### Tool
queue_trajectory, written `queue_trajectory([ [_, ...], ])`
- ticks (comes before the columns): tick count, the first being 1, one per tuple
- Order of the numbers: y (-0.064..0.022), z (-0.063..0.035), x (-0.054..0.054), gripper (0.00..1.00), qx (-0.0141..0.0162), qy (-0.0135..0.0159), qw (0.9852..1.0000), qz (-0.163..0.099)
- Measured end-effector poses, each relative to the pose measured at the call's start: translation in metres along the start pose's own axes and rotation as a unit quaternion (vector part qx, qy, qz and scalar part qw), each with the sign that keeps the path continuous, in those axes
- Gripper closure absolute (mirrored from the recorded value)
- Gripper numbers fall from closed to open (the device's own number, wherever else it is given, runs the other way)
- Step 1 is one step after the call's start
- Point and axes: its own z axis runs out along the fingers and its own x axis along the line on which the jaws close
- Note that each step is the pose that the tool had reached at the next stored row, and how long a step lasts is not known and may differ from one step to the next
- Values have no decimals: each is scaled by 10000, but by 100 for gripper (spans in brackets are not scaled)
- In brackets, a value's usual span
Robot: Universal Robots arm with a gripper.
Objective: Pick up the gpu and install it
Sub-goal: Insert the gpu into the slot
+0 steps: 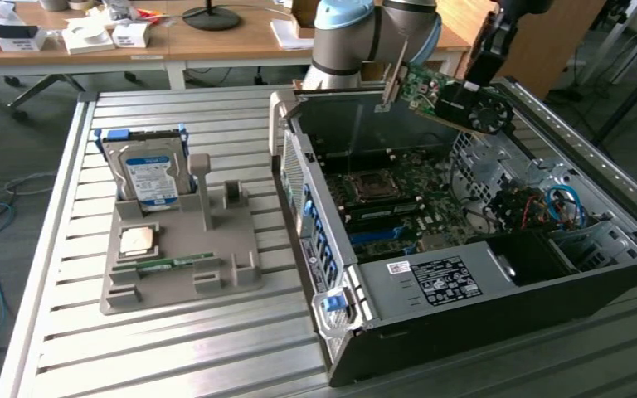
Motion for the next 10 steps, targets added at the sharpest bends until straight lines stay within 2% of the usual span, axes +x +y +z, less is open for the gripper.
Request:
queue_trajectory([
  [5,0,4,-1,74,5,19,9996,-276],
  [10,0,7,0,74,10,40,9982,-601],
])
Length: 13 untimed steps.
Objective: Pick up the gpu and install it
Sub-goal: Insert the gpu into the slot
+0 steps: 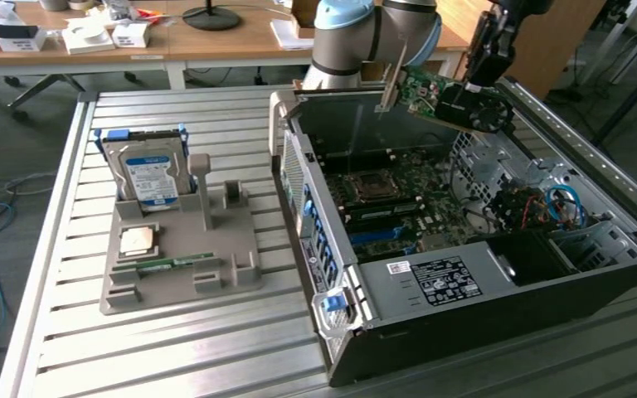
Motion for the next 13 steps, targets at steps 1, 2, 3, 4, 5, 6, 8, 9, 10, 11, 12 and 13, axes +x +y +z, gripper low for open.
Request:
queue_trajectory([
  [1,0,1,-1,74,1,4,10000,-60],
  [2,0,2,-1,74,3,10,9999,-120],
  [3,0,2,-2,74,5,15,9998,-175],
  [4,0,2,-2,74,6,21,9997,-234],
  [5,0,3,-1,74,7,25,9995,-300],
  [6,0,3,-1,74,8,29,9993,-376],
  [8,0,4,-1,74,10,38,9986,-535],
  [9,0,5,-2,74,11,42,9981,-608],
  [10,0,5,-2,74,14,52,9972,-748],
  [11,0,6,-2,74,15,57,9966,-816],
  [12,0,6,-2,74,16,61,9960,-886],
  [13,0,6,-2,74,17,66,9954,-958],
])
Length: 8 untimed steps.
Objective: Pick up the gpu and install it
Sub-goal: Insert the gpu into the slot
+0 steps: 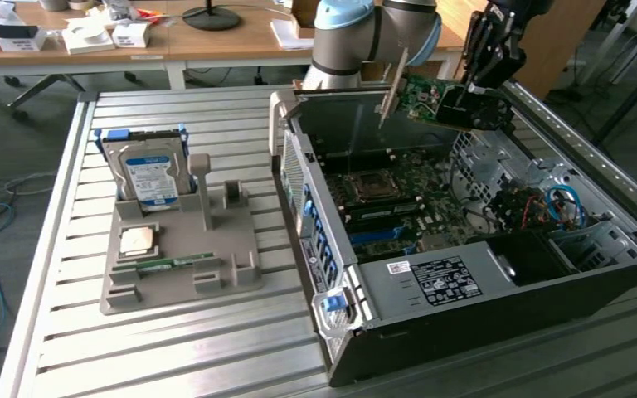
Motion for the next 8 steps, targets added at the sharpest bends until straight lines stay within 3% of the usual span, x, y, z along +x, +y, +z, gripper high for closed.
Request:
queue_trajectory([
  [5,0,2,0,74,6,23,9994,-335],
  [8,0,1,0,74,6,24,9994,-342],
])
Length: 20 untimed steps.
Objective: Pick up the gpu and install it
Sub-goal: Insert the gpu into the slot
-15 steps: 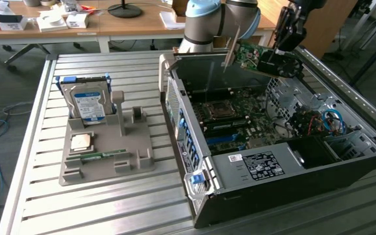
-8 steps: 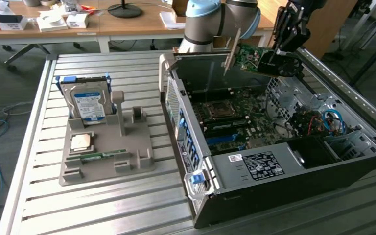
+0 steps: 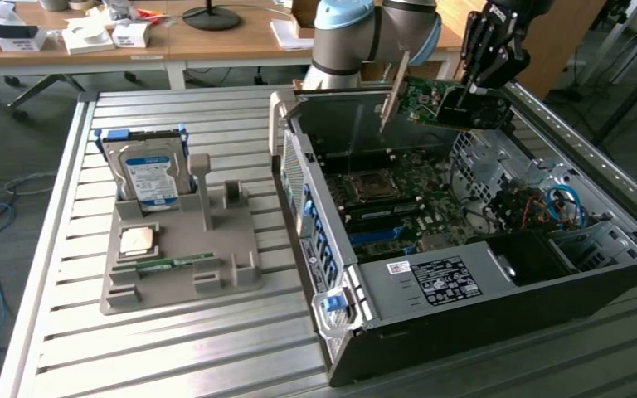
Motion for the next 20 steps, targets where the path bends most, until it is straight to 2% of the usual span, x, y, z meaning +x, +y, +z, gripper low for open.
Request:
queue_trajectory([
  [4,6,1,1,74,1,2,10000,-55],
  [7,5,2,1,74,3,12,9996,-286],
  [14,6,8,2,74,9,39,9964,-848],
  [20,29,18,8,74,10,42,9956,-932],
])
